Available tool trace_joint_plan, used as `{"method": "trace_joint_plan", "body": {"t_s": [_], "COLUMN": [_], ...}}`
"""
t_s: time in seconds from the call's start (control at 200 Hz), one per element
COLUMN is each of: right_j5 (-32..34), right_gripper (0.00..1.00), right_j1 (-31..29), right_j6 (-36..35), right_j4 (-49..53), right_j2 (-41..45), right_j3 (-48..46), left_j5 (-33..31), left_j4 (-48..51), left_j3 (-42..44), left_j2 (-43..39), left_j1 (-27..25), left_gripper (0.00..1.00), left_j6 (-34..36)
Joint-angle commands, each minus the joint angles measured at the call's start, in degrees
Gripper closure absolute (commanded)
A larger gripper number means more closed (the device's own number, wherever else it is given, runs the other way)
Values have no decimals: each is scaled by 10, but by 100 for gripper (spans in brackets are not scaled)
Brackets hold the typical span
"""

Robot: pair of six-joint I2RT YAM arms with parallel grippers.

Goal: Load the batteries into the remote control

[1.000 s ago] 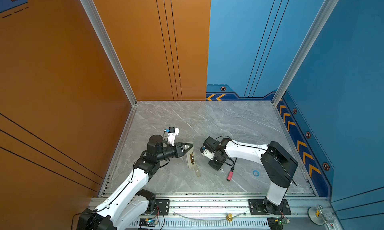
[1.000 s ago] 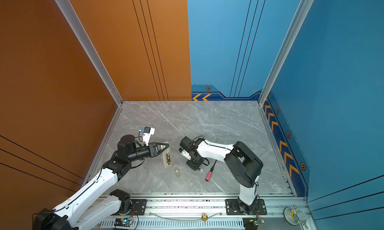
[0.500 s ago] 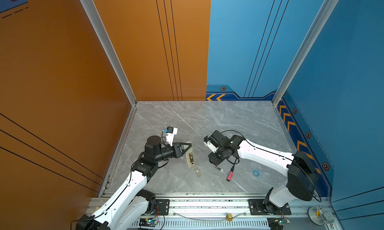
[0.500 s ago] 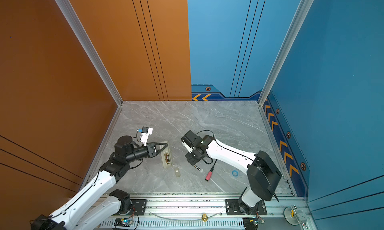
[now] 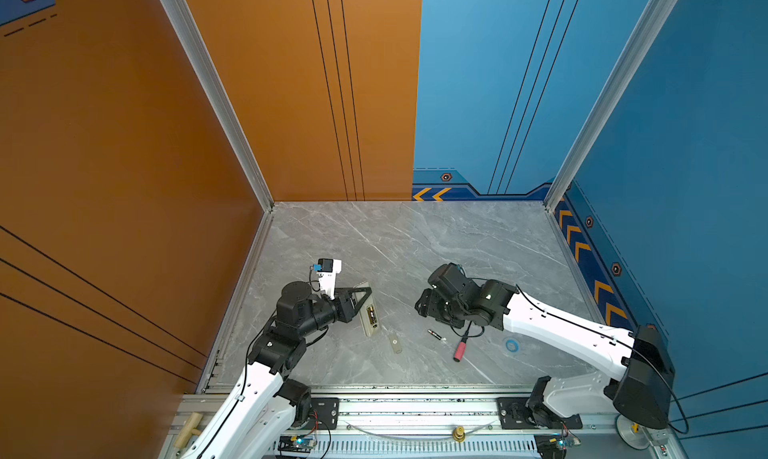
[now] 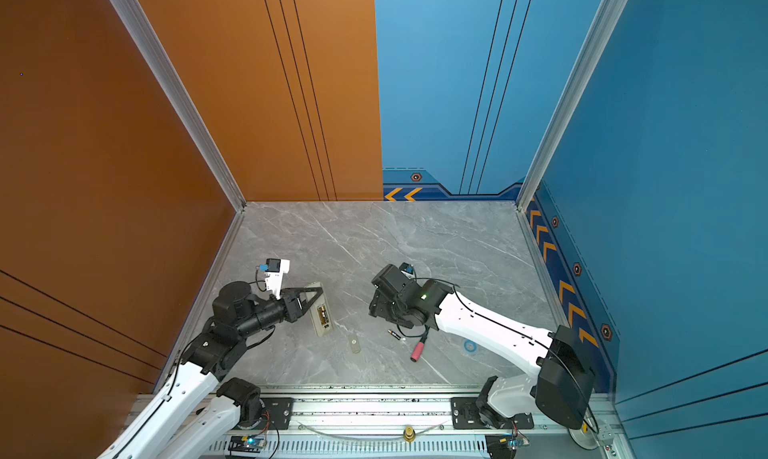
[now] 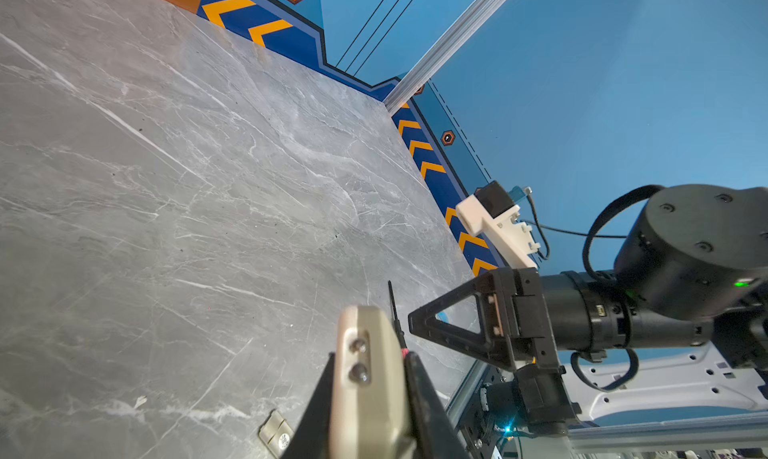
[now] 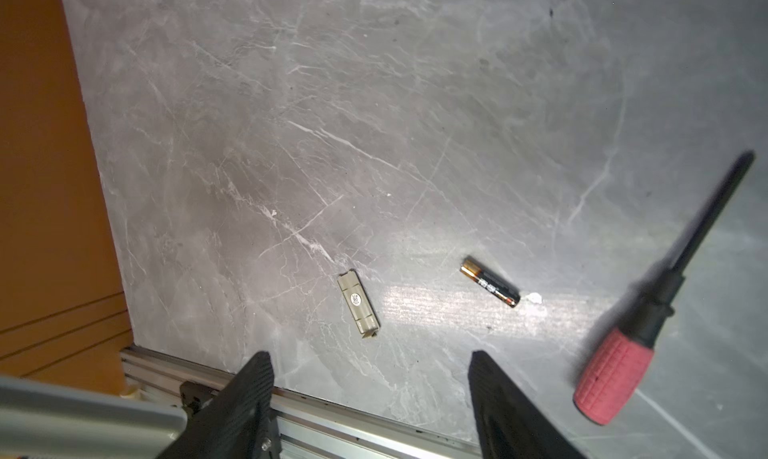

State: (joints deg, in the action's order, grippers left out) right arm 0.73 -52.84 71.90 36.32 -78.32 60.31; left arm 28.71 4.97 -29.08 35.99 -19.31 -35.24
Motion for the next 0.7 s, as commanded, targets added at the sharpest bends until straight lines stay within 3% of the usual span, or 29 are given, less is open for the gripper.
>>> {"method": "trace_joint_plan", "body": {"t_s": [0.0, 0.165, 0.245, 0.39, 0.696], "right_j5": [46, 56, 50, 44, 70], "right_gripper": [28, 29, 28, 36, 38], "right_j1": [-12, -32, -38, -43, -49], "right_j6": [235, 361, 383, 416, 489], "right_j4": [-16, -23, -22, -17, -51], "right_j2": [2, -29, -57, -99, -101], "right_j3": [-24, -37, -21, -3, -56], "left_j5": [-47, -79, -84, -101, -123], "left_j4": [36, 53, 53, 81, 85], "left_j3": [-25, -29, -23, -24, -25], "left_j2": [-15, -29, -35, -43, -50], "left_j1": [-13, -37, -45, -54, -78], "left_gripper": [100, 100, 100, 100, 100], "left_j6": [38, 54, 54, 60, 69]}}
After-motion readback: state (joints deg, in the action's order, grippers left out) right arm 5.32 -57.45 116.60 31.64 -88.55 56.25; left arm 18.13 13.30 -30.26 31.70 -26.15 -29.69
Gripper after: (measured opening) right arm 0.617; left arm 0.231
